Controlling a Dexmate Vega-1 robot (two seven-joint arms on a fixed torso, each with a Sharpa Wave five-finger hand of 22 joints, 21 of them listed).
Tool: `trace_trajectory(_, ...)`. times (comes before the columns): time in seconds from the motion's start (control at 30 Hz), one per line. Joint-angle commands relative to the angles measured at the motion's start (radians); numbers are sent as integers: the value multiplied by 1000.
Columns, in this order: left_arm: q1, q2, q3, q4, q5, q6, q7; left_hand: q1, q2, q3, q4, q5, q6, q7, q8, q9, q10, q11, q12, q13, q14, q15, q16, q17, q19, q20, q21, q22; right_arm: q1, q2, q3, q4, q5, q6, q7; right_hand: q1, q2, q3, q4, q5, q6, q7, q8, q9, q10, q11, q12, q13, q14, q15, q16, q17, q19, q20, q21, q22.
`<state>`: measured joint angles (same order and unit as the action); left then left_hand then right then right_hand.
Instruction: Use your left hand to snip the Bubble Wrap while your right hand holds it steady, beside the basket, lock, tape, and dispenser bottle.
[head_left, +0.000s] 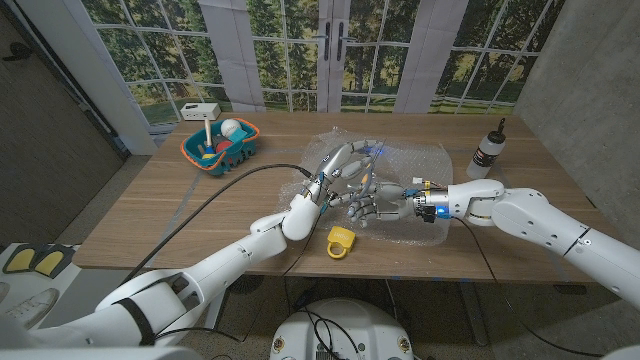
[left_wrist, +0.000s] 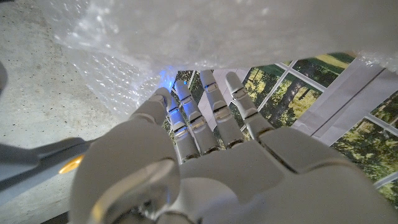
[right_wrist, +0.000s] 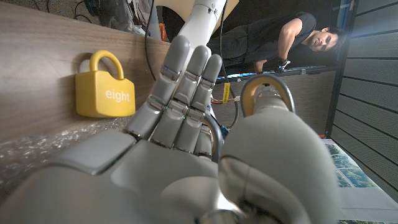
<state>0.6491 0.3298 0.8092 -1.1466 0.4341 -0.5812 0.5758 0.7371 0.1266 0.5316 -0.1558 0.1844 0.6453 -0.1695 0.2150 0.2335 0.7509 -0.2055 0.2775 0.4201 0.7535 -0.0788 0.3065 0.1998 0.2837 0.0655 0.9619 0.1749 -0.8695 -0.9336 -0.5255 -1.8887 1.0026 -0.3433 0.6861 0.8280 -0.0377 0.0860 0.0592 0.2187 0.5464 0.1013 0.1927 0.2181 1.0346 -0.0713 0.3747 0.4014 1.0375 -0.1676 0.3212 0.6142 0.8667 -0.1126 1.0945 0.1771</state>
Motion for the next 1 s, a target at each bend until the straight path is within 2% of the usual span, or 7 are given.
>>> trace_trajectory(0.03, 2, -24, 4, 13, -1, 34, 51, 23, 18, -5, -10, -3, 37, 4, 24, 18, 49, -2, 38, 31, 61, -149, 45, 28, 36, -11, 6, 2, -7, -4, 10, 2, 9, 6, 3, 3, 6, 6, -2, 7, 2, -10, 4, 0, 5, -3, 0, 5, 2, -53, -4, 1, 7, -89, -2, 1)
trace_trajectory(0.1, 3, -24, 6, 9, 2, 39, 57, 34, 23, -12, -11, -4, 62, 19, 39, 31, 67, -1, 61, 53, 89, -149, 69, 46, 41, -18, 3, 2, -10, -5, 12, 1, 10, 7, 3, 3, 7, 6, -2, 7, 2, -12, 5, -1, 7, -2, 0, 6, 2, -53, -5, 1, 7, -90, -3, 1)
trace_trajectory(0.33, 8, -14, 10, -12, 4, 59, 53, 44, -4, -48, -14, -7, 45, 10, 38, 57, 50, -2, 99, 109, 110, -146, 102, 87, 41, -31, -8, 3, -14, -9, 16, -3, 10, 13, 5, 6, 9, 7, -3, 7, 4, -12, 6, -3, 7, -2, 0, 7, 2, -54, -5, 2, 8, -89, -5, 2)
trace_trajectory(0.4, 7, -2, 13, -30, 5, 69, 33, 24, -34, -72, -3, -7, 13, -5, 25, 72, -5, 1, 112, 147, 38, -140, 67, 91, 14, -17, -26, 3, -16, -10, 18, -6, 14, 10, 3, 6, 9, 7, -3, 7, 5, -13, 6, -4, 7, -2, -1, 7, 1, -53, -6, 2, 8, -89, -6, 2)
trace_trajectory(0.47, 4, 4, 17, -36, 5, 67, 18, -27, -74, -103, 12, -9, -52, -36, 0, 80, -157, 3, 63, 172, -110, -129, -1, 85, -47, 6, -68, 4, -19, -12, 19, -9, 11, 15, 2, 6, 9, 7, -3, 7, 6, -13, 7, -5, 7, -2, -1, 7, 1, -53, -6, 2, 8, -89, -6, 2)
trace_trajectory(0.6, 6, 8, 17, -45, 14, 72, 25, -97, -130, -154, 25, -12, -161, -47, -26, 61, -253, 0, 4, 176, -262, -105, -52, 80, -132, 26, -129, 5, -25, -16, 21, -14, 13, 16, -2, 6, 10, 7, -3, 7, 6, -14, 7, -6, 8, -1, -2, 7, 1, -53, -7, 2, 8, -89, -8, 2)
trace_trajectory(1.0, 4, 14, 22, -61, 18, 77, 8, -131, -142, -170, 33, -11, -152, -32, -9, 49, -281, -1, -20, 166, -305, -85, -70, 67, -159, 33, -157, 5, -43, -31, 33, -42, 20, 20, -16, 8, 13, 8, -4, 7, 7, -14, 8, -10, 9, -1, -3, 9, 3, -54, -7, 2, 10, -90, -10, 2)
